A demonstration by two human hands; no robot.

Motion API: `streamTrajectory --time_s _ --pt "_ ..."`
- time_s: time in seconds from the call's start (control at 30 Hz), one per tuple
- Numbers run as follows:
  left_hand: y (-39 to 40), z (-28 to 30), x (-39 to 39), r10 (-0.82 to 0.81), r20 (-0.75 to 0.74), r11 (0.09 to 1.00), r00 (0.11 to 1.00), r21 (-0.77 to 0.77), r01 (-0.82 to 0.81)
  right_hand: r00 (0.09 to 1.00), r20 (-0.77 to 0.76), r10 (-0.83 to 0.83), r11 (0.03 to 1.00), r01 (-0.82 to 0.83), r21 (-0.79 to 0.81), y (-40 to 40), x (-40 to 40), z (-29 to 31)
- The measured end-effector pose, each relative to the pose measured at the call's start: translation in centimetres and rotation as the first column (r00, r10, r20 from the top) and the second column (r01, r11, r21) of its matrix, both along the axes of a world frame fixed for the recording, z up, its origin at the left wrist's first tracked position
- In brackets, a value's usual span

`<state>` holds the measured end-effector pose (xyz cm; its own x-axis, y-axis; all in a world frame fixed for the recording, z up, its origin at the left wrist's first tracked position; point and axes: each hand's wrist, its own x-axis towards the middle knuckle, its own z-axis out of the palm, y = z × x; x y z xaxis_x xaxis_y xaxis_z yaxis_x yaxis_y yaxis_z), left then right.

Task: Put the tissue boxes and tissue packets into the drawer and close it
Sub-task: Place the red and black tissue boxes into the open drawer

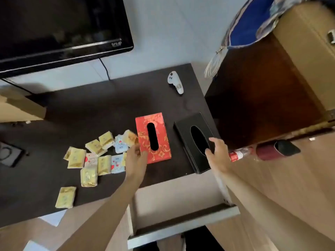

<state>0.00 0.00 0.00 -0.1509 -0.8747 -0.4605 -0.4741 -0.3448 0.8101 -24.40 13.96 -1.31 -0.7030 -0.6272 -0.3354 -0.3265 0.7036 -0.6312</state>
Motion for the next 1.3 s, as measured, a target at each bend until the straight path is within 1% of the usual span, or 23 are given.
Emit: streamTrajectory --time_s 0.03,0.1,0.2,0.27,0.33,0.5,0.63,0.7,0.83,0.9,0.97,1.07,1.2,1.3 --pt "-0.7 -0.5 -0.7 0.012 0.041 0.998 0.999 -0.06 -0.009 0.999 -0.036 0.021 1.0 -0.02 0.016 -0.6 -0.7 -0.5" --pt "-1.8 -1.6 -1.7 0.032 0.156 0.995 0.987 -0.1 -0.017 0.998 -0.047 0.035 0.997 -0.032 0.072 -1.6 -1.6 -0.9" --pt "-2.9 -3.3 -2.6 0.018 0.26 0.999 0.966 -0.048 -0.006 1.0 0.024 0.003 0.995 -0.005 0.101 -2.7 -2.6 -1.5" --pt "-3.6 -4.5 -3.1 -0.002 0.276 1.0 0.961 -0.025 0.009 0.997 0.082 -0.002 0.996 -0.006 0.094 -3.1 -3.1 -2.0" --pt "-4.3 -5.3 -3.6 0.012 0.259 0.999 0.966 -0.033 -0.003 0.992 0.126 0.007 0.995 -0.02 0.102 -3.5 -3.7 -2.7" --pt "-4.8 -6.1 -4.8 0.039 0.265 0.999 0.963 -0.036 -0.03 0.982 0.188 0.011 0.99 -0.038 0.139 -3.5 -5.0 -3.8" --pt "-5.3 -5.6 -5.3 0.091 0.293 0.995 0.952 0.001 -0.095 0.988 0.144 0.056 0.983 -0.079 0.164 -3.4 -6.0 -3.9" --pt "-5.4 -4.8 -5.5 0.121 0.306 0.992 0.944 -0.006 -0.125 0.99 0.116 0.084 0.979 -0.103 0.174 -3.3 -6.2 -3.5" --pt "-4.0 -3.5 -5.0 0.132 0.306 0.991 0.943 -0.034 -0.128 0.993 0.079 0.083 0.986 -0.093 0.14 -1.9 -5.6 -3.0" --pt "-2.1 -2.9 -4.4 0.122 0.291 0.992 0.949 -0.061 -0.109 0.993 0.107 0.042 0.989 -0.057 0.138 -0.2 -5.0 -2.6" --pt "0.3 -2.0 -3.6 0.145 0.24 0.989 0.96 -0.058 -0.135 0.988 0.154 -0.013 0.995 -0.002 0.098 1.8 -4.2 -2.2" --pt "4.4 -1.7 -2.1 0.165 0.174 0.986 0.971 -0.007 -0.167 0.97 0.212 -0.117 0.993 0.115 0.02 5.2 -2.4 -1.9" --pt "9.4 -3.0 -0.1 0.178 0.113 0.983 0.978 0.019 -0.181 0.945 0.232 -0.232 0.97 0.243 -0.023 9.4 0.3 -2.6" --pt "12.0 -4.4 0.8 0.153 0.072 0.987 0.986 0.041 -0.156 0.934 0.231 -0.273 0.949 0.301 -0.095 11.6 2.6 -3.8"
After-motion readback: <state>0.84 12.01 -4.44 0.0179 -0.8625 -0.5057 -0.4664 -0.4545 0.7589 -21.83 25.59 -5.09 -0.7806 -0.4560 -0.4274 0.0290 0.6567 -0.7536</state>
